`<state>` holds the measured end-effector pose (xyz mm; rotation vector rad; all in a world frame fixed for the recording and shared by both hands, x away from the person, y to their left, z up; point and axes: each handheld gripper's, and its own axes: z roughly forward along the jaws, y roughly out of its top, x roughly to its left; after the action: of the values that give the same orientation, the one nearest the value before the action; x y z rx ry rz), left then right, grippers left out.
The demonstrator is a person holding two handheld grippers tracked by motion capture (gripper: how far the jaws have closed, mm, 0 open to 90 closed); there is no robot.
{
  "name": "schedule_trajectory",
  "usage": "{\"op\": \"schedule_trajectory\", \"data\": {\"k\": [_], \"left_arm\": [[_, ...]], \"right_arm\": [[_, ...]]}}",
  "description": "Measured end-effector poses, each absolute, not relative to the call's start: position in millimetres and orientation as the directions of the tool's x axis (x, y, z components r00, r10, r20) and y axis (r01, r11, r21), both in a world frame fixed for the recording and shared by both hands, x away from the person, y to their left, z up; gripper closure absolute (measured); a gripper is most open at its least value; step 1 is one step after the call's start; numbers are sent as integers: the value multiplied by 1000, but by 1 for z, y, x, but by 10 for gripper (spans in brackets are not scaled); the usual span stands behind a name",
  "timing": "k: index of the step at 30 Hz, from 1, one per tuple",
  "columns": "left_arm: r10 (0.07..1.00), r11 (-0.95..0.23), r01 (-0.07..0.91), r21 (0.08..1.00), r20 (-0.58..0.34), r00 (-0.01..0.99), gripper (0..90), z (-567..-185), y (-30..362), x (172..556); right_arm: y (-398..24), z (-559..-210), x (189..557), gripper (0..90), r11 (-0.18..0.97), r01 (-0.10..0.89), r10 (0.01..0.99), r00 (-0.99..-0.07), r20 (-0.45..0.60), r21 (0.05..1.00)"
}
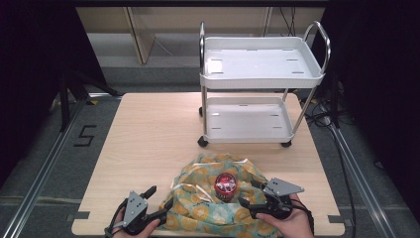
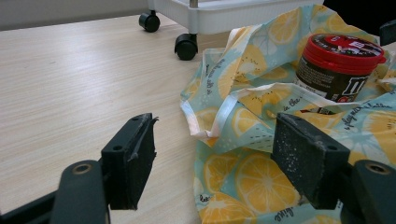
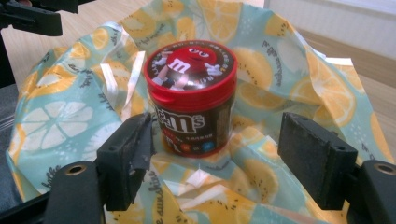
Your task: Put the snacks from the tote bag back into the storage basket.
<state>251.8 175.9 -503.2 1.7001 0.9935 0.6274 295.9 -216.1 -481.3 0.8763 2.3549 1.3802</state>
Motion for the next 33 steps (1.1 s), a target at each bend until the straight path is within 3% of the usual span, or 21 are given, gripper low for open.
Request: {"op": "schedule_trajectory", "data": {"k": [33], "left_arm": [[846,-140,316,938,-53,531,291,-503,174,251]], "right_arm": [[-180,-466,331,192,469,366,537,-841,69,804]]}}
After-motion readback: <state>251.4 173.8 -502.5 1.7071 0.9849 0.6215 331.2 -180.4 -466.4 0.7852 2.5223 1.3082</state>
